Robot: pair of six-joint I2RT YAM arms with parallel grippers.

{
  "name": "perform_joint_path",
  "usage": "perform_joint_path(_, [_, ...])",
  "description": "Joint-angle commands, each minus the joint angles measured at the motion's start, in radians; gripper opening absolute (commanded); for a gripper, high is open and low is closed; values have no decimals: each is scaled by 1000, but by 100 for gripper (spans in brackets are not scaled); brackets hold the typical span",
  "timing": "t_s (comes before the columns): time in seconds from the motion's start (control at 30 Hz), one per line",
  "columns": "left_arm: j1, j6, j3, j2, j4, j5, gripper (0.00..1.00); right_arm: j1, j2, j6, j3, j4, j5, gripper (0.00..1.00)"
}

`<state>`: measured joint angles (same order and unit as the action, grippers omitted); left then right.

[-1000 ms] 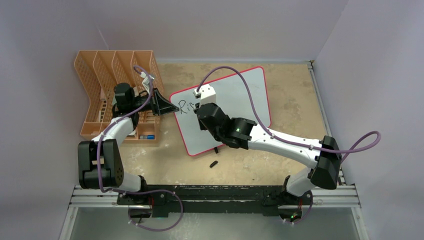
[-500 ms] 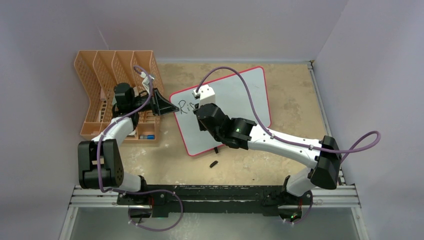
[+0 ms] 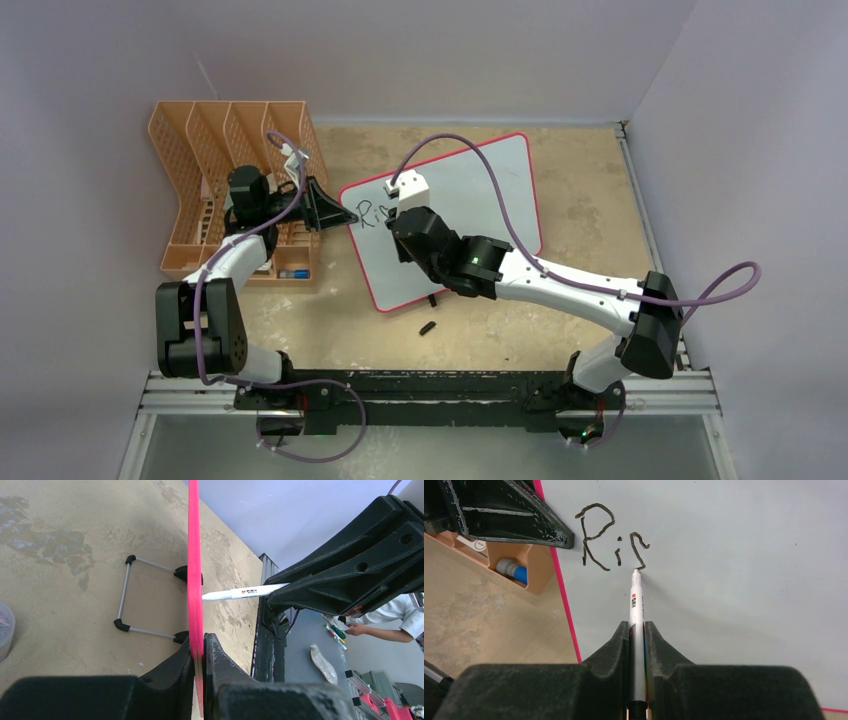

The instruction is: Write a sentence on the whiteboard

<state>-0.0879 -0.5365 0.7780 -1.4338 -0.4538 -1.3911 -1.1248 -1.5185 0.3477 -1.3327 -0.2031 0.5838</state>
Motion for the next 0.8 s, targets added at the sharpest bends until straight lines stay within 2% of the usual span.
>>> perform_joint_path(0.0, [25, 32, 18, 13, 12, -5, 0, -1, -12, -2, -37, 55, 16, 0])
perform_joint_path(0.33, [25, 32, 18, 14, 12, -3, 0, 0, 0, -7, -39, 67, 1, 0])
perform_joint_path(0.77, [25, 32, 17, 13, 13, -2, 0, 14, 106, 3, 24, 52, 8, 0])
